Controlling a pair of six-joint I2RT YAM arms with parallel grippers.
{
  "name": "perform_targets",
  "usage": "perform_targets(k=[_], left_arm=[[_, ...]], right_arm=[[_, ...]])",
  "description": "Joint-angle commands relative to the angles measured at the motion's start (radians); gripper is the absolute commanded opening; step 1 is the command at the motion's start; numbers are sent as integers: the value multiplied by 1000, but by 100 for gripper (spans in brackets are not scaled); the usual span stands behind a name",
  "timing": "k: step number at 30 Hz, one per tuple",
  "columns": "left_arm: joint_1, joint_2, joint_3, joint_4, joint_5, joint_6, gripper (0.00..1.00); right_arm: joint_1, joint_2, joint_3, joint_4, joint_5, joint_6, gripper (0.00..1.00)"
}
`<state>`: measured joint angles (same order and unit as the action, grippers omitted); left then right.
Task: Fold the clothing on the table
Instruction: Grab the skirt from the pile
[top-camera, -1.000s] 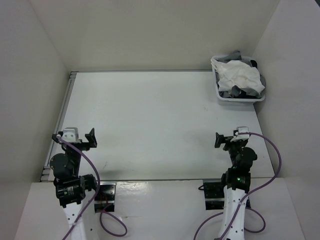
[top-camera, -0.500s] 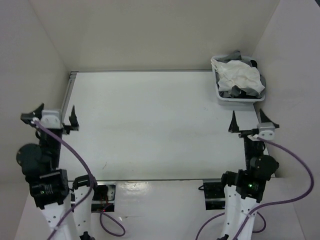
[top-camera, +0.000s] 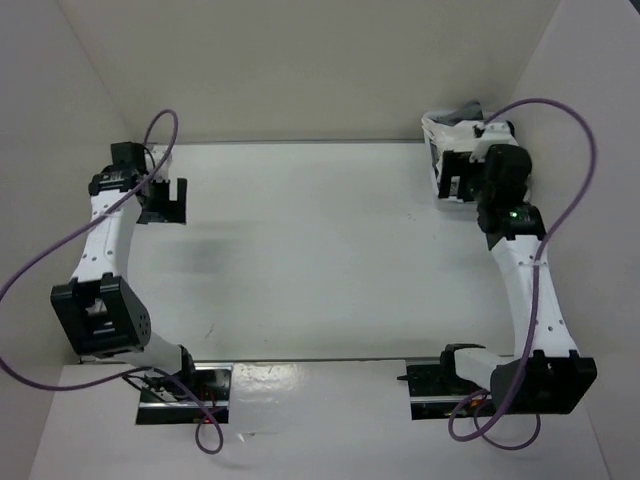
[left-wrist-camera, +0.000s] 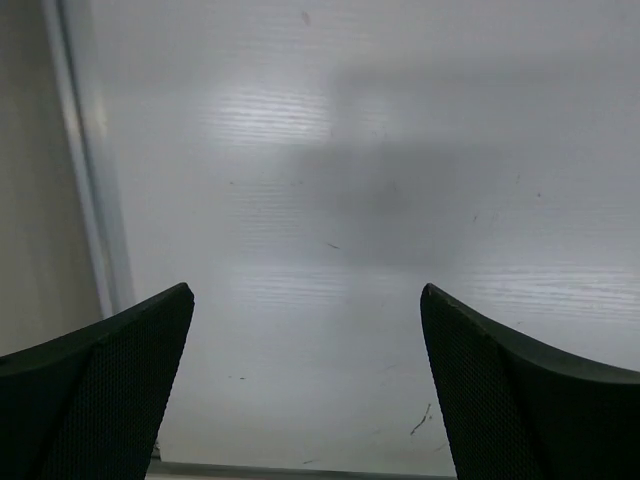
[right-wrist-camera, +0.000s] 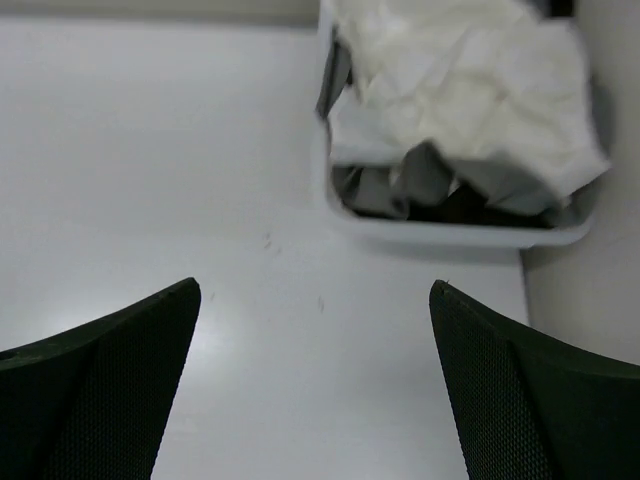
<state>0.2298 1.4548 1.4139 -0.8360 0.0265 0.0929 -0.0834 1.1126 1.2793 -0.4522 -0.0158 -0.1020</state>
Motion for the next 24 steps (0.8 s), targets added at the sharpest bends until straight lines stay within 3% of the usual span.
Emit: perform_targets(k=[1, 4, 6, 11, 16, 24], left_arm=[[-53, 47, 63, -78, -88, -62, 100], [-63, -26, -4, 59, 81, -41, 100], [-84, -153, -47, 168, 157, -59, 100], [-84, -253, -36, 201, 98, -67, 100], [-75, -373, -197, 288, 222, -55, 100], [-75, -444, -326, 356, 173, -25, 100]], right_arm=[[91, -10, -92, -24, 163, 39, 99], [91, 16, -92, -23, 117, 39, 99], [82, 56, -61, 6, 137, 27, 99], [59, 180, 41, 9, 131, 4, 99], [20, 465, 216, -35, 68, 4, 99], [-53, 749, 507, -71, -21, 28, 99]])
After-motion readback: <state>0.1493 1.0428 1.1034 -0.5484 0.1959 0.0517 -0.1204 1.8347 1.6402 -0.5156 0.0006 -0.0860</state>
